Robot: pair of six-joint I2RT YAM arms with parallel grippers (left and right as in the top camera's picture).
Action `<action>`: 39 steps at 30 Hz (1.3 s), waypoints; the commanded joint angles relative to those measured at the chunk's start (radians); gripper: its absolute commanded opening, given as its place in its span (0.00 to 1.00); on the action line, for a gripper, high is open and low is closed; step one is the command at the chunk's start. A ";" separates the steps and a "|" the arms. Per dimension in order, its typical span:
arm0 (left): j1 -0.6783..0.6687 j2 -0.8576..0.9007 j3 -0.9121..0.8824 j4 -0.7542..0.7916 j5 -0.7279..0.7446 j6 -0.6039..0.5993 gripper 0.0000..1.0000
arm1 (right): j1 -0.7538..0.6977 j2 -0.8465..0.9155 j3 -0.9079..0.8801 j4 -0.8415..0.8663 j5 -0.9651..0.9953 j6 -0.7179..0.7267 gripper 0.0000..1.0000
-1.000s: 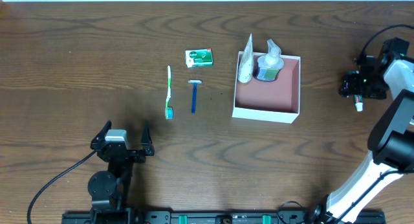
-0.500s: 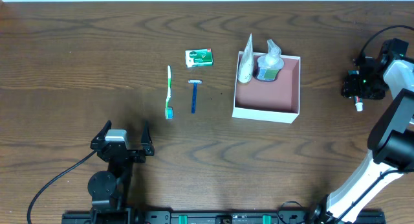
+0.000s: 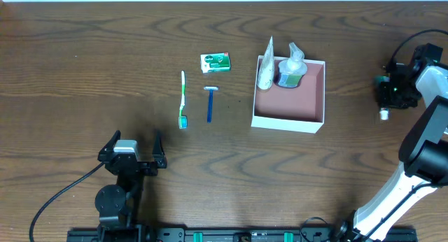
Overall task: Pack container
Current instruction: 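Move the right gripper to the teal toothpaste tube and grasp it, then carry the toothpaste with the right gripper and release it into the box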
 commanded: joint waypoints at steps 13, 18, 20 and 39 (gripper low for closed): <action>-0.003 -0.006 -0.020 -0.026 0.003 -0.001 0.98 | -0.002 0.008 0.332 -0.294 -0.149 0.063 0.17; -0.003 -0.006 -0.020 -0.026 0.003 -0.001 0.98 | 0.033 0.006 0.582 -0.481 -0.270 0.043 0.17; -0.003 -0.006 -0.020 -0.026 0.003 -0.001 0.98 | 0.061 0.005 0.682 -0.559 -0.324 0.004 0.17; -0.003 -0.006 -0.020 -0.026 0.003 -0.001 0.98 | 0.406 0.006 0.813 -0.806 -0.134 0.330 0.15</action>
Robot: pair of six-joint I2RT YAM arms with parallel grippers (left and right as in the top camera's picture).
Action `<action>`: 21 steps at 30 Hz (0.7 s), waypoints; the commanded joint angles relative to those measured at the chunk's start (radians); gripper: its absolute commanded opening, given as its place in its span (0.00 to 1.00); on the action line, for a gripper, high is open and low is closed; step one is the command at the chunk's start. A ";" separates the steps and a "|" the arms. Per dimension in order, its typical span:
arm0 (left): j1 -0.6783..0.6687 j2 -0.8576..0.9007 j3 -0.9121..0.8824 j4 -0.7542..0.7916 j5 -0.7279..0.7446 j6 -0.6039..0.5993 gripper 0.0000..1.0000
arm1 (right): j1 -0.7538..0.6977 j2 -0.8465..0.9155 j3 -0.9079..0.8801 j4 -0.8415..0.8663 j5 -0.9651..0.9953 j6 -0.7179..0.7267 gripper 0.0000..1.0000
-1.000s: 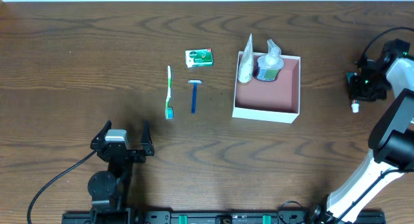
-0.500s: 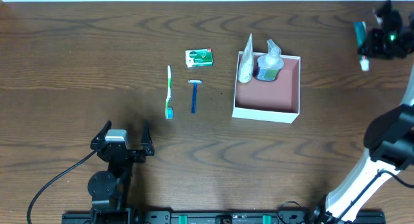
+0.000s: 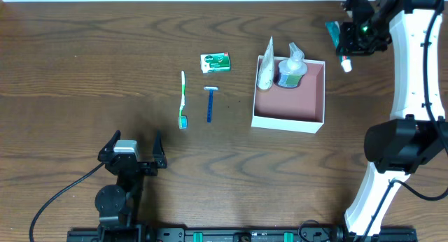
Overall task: Pack container
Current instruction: 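Carry the toothpaste with the right gripper and release it into the box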
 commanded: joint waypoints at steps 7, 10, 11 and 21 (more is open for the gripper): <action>-0.003 -0.006 -0.020 -0.026 0.003 -0.001 0.98 | 0.084 -0.005 -0.113 0.003 0.035 0.189 0.16; -0.003 -0.006 -0.020 -0.026 0.003 -0.001 0.98 | 0.109 -0.005 -0.159 0.015 0.035 0.225 0.16; -0.003 -0.006 -0.020 -0.026 0.003 -0.001 0.98 | 0.113 -0.005 -0.171 0.015 0.035 0.240 0.15; -0.003 -0.006 -0.020 -0.026 0.003 -0.001 0.98 | 0.119 -0.005 -0.202 0.007 0.035 0.379 0.14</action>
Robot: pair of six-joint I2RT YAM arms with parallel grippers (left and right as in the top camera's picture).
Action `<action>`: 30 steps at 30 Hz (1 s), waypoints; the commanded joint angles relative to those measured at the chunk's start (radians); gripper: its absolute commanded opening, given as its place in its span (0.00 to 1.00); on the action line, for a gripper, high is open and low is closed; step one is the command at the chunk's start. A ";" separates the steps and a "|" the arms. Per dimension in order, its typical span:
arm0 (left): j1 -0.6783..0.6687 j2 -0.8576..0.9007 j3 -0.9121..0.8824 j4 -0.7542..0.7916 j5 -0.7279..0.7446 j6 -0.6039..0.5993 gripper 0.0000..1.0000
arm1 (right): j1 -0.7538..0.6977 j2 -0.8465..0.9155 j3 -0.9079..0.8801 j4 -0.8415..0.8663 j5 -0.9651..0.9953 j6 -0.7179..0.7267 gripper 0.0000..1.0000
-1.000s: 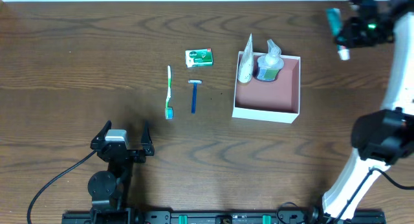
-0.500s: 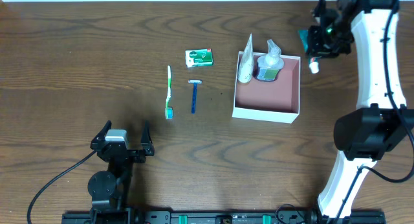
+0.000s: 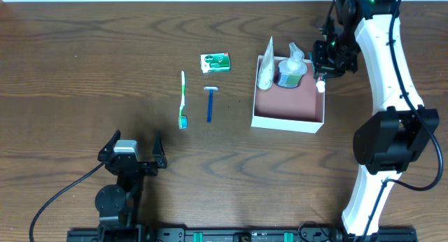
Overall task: Pack container
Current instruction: 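Carry the toothpaste with the right gripper and release it into the box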
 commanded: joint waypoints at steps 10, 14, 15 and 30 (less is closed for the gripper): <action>-0.003 -0.006 -0.020 -0.026 0.003 -0.001 0.98 | 0.034 -0.005 -0.003 -0.056 0.075 0.085 0.15; -0.003 -0.006 -0.020 -0.026 0.003 -0.001 0.98 | 0.045 -0.005 -0.004 -0.050 0.076 0.084 0.17; -0.003 -0.006 -0.020 -0.026 0.003 -0.001 0.98 | 0.048 -0.005 -0.005 -0.049 0.076 0.084 0.18; -0.003 -0.006 -0.020 -0.026 0.003 -0.001 0.98 | 0.052 -0.005 -0.016 -0.024 0.092 0.083 0.22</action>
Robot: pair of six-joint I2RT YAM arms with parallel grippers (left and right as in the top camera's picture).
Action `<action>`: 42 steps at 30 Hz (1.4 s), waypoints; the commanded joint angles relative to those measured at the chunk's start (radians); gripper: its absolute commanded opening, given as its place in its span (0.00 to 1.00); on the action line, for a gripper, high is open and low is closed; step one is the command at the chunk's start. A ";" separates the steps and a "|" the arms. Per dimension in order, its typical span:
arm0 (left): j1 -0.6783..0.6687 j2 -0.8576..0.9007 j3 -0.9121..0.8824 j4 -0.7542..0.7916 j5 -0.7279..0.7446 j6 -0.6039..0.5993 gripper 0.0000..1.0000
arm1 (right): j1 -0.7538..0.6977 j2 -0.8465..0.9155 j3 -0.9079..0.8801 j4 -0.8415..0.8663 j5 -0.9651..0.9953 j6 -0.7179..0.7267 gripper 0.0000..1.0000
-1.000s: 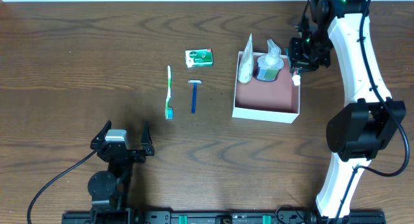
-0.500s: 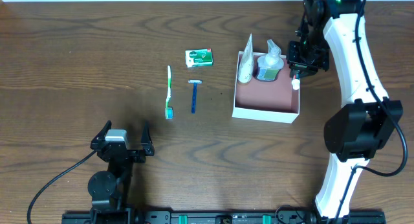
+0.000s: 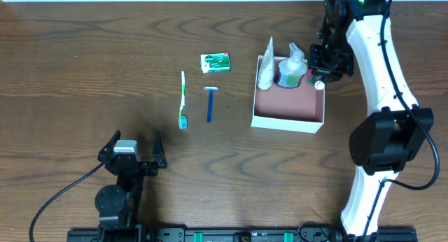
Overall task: Pack container
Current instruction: 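Carry the toothpaste with the right gripper and release it into the box, then withdraw the right gripper to the right side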
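Note:
A white box with a pink floor (image 3: 290, 103) stands right of centre. A white pouch (image 3: 265, 66) and a pump bottle of blue liquid (image 3: 291, 68) lean at its back wall. My right gripper (image 3: 323, 66) hovers over the box's back right corner, shut on a tube whose white cap (image 3: 319, 84) pokes out below the fingers. The rest of the tube is hidden by the gripper. A green soap packet (image 3: 215, 61), a green and white toothbrush (image 3: 183, 100) and a blue razor (image 3: 209, 103) lie left of the box. My left gripper (image 3: 133, 145) rests open near the front left.
The right arm (image 3: 381, 67) reaches from the front right up along the table's right side. A black cable (image 3: 59, 196) runs from the left arm's base toward the front edge.
My right gripper with the tube has shifted slightly left and down, so the white cap now sits just inside the box's back right corner. Nothing else moved.
My right gripper was first at the far right edge of the table, with a white cap showing below it. Then it held a teal tube at the back, right of the box. Then it came to the box's back right corner, where it stays.

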 commanded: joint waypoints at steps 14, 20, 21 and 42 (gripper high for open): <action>-0.003 -0.006 -0.020 -0.026 0.003 -0.001 0.98 | -0.024 -0.005 -0.005 0.044 0.078 0.009 0.25; -0.003 -0.006 -0.020 -0.026 0.003 -0.001 0.98 | -0.084 -0.005 -0.005 0.055 0.072 -0.011 0.25; -0.003 -0.006 -0.020 -0.026 0.003 -0.001 0.98 | -0.088 -0.005 -0.005 0.048 0.063 -0.023 0.24; -0.003 -0.006 -0.020 -0.026 0.003 -0.001 0.98 | -0.384 -0.004 0.006 0.305 0.052 -0.028 0.99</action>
